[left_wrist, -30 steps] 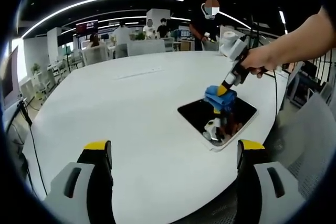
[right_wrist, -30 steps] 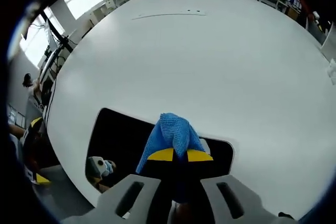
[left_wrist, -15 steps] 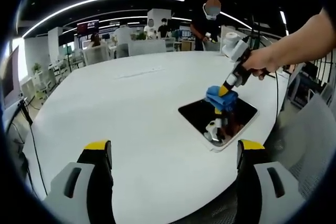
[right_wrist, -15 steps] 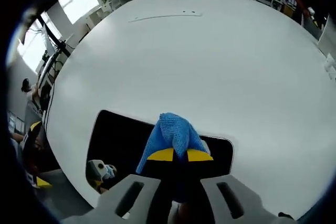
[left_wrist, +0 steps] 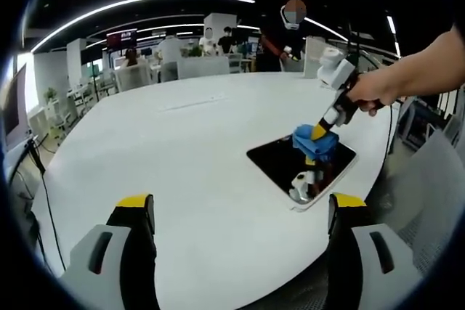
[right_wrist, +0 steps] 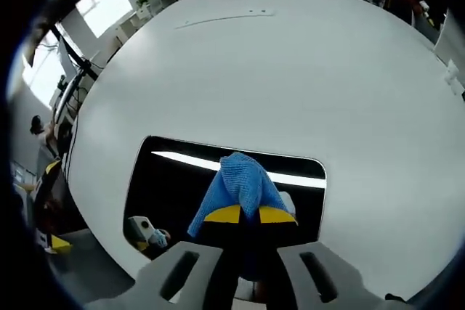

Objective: Wipe the mirror surface with the cleaning cloth until all visible marks leave the cleaned area.

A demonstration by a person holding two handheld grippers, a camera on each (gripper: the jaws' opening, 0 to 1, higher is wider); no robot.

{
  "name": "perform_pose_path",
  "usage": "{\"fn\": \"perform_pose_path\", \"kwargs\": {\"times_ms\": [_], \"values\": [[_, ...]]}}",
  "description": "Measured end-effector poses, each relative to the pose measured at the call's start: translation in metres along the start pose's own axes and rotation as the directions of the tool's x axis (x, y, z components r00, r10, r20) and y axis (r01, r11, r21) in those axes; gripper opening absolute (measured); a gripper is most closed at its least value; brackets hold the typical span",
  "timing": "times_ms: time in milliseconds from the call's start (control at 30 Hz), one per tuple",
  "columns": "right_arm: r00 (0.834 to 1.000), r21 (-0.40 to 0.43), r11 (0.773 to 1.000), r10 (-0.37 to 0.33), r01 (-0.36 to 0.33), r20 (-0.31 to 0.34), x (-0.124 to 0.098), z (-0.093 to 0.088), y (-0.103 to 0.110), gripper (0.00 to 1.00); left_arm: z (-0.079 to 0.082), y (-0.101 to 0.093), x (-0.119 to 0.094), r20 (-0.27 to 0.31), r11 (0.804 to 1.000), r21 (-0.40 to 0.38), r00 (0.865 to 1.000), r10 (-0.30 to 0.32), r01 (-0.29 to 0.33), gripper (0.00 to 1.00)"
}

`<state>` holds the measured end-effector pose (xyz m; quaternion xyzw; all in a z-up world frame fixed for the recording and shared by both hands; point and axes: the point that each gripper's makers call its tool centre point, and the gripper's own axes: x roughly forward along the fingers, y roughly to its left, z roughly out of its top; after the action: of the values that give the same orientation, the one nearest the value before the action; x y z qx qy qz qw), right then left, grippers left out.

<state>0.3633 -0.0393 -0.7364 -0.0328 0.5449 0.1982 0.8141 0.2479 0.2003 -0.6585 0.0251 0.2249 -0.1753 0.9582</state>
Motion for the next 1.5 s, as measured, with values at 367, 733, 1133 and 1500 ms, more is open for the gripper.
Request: {"fn": "perform_pose_path", "kwargs": {"times_ms": [367, 733, 1133, 1500], "values": [[1.0, -0.017, 1.0, 0.001, 0.0, 0.02, -0.008, -0.024, 0.008, 0.0, 0.001, -0.003, 0.0, -0.002, 1.0, 0.007, 1.0, -0.014, 0.014, 0.99], [0.999, 0.051, 0.998, 0.038, -0.038, -0.001, -0.016, -0.042, 0.012, 0.0, 0.001, -0.003, -0.001, -0.004, 1.0, 0.005, 1.0, -0.009, 0.009, 0.98], [0.999, 0.058, 0.997, 0.053, -0.053, -0.005, -0.022, -0.056, 0.018, 0.0, 0.002, -0.003, -0.001, 0.0, 1.0, 0.006, 1.0, -0.012, 0.012, 0.97], [0.998, 0.075, 0.995, 0.066, -0.066, -0.003, -0.026, -0.07, 0.024, 0.01, 0.003, -0.001, -0.002, 0.012, 1.0, -0.004, 1.0, -0.001, 0.001, 0.98]]}}
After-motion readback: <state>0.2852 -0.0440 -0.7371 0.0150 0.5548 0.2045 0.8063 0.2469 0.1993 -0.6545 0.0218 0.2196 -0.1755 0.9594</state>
